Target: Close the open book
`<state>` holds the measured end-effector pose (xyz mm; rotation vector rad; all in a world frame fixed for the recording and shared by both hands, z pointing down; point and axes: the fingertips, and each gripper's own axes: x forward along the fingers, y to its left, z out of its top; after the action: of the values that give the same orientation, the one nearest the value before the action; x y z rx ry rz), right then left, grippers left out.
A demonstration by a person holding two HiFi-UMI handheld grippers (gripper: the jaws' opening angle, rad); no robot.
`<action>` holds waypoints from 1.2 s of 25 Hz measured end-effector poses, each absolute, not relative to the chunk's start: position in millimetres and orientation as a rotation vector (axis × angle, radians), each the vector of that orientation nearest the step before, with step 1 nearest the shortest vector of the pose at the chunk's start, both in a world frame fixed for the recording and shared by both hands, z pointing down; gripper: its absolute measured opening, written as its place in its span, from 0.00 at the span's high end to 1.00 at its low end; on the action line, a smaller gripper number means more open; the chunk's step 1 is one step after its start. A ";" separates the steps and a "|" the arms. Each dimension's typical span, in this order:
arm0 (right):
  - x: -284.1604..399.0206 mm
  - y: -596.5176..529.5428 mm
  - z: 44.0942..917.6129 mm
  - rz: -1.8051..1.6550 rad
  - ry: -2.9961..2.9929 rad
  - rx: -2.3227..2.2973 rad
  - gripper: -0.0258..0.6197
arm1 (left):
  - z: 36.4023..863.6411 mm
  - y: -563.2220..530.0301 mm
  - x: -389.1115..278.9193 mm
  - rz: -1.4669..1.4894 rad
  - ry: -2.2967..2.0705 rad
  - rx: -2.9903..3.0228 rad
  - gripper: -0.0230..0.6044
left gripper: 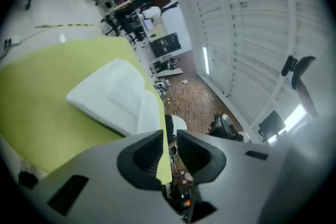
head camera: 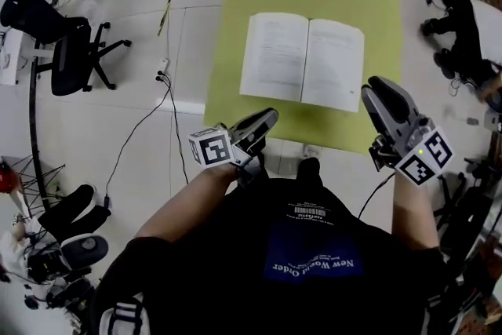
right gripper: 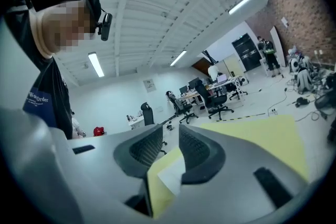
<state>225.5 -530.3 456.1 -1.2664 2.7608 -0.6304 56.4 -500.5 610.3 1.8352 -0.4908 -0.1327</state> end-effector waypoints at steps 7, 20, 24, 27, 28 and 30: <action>224.9 -520.0 500.8 -0.756 2.743 -1.244 0.84 | 703.4 -513.4 60.8 -0.236 -0.607 1.382 0.54; 224.6 -511.4 493.4 -0.762 2.726 -1.179 0.84 | 706.6 -573.1 50.1 -0.533 -0.693 1.265 0.48; 228.3 -511.6 491.6 -0.754 2.722 -1.196 0.84 | 705.6 -576.1 46.2 -0.563 -0.685 1.307 0.49; 230.5 -510.1 490.6 -0.753 2.720 -1.198 0.84 | 698.8 -575.3 46.5 -0.563 -0.705 1.369 0.80; 230.8 -509.2 490.6 -0.753 2.722 -1.197 0.84 | 691.1 -575.3 49.0 -0.557 -0.708 1.414 0.82; 230.3 -507.6 490.7 -0.754 2.723 -1.195 0.84 | 675.8 -574.9 54.2 -0.515 -0.719 1.530 0.84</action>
<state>230.3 -507.6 490.7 -1.1949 2.7232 -0.7538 54.2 -574.9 675.8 1.5295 -0.7193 -0.5152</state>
